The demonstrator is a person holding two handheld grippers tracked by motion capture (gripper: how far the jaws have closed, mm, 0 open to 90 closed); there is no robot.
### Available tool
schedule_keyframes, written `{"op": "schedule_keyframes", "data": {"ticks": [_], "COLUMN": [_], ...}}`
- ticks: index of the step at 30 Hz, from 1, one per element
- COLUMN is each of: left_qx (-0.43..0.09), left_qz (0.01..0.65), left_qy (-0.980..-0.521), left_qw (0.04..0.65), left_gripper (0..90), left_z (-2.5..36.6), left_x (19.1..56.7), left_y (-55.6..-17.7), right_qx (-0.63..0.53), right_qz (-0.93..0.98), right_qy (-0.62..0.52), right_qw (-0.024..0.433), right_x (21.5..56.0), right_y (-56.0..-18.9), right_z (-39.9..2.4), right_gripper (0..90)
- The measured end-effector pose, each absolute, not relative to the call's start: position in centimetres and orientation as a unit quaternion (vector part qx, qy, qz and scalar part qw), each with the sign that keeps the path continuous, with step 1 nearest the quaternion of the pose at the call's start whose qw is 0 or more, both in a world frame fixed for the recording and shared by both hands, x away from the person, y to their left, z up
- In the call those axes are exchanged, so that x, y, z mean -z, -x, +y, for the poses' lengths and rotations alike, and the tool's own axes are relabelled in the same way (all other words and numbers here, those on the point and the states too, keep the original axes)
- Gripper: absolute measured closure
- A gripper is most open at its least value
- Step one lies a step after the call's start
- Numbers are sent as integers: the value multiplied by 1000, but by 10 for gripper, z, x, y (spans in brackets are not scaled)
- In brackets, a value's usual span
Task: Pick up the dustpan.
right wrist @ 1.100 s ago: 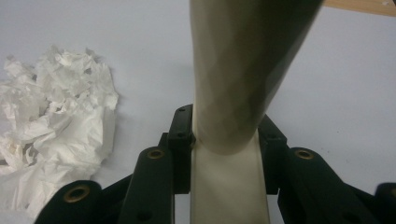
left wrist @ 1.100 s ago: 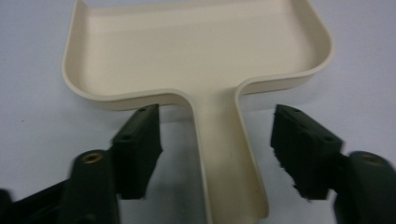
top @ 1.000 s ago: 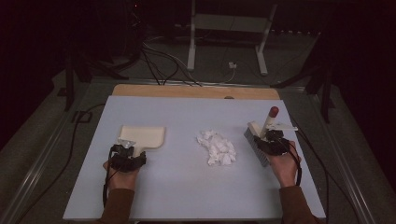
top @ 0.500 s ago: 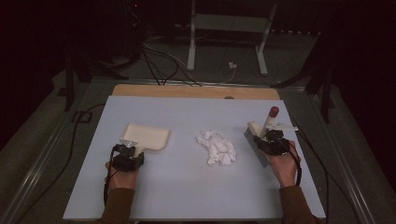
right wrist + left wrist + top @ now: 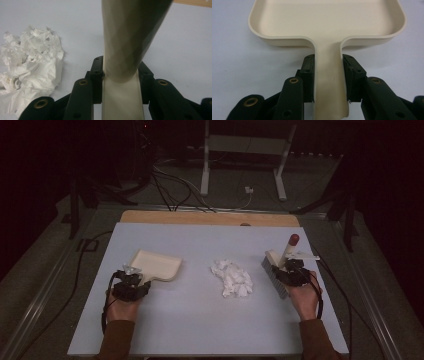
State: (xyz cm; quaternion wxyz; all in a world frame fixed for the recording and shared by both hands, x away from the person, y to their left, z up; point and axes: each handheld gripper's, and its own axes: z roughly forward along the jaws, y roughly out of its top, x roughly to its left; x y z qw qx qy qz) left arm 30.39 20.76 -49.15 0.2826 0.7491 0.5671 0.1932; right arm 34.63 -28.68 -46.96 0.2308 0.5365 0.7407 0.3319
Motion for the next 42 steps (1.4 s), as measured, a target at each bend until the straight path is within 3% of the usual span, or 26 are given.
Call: {"op": "schedule_keyframes", "data": {"ticks": [26,42], "left_qx": [-161,-143], "left_qz": [489,431], "left_qy": [-789,-830], "left_qw": [337,324], "left_gripper": [666,666], "left_z": [227,217], "left_x": [461,455], "left_y": [-309,-315], "right_qx": [-333,-336], "right_qz": [739,741], "right_qy": [-537,-534], "right_qw": [235,228], "right_x": [470,470], "right_y": [-346,-347], "right_z": [-287,-290], "right_gripper": [668,670]}}
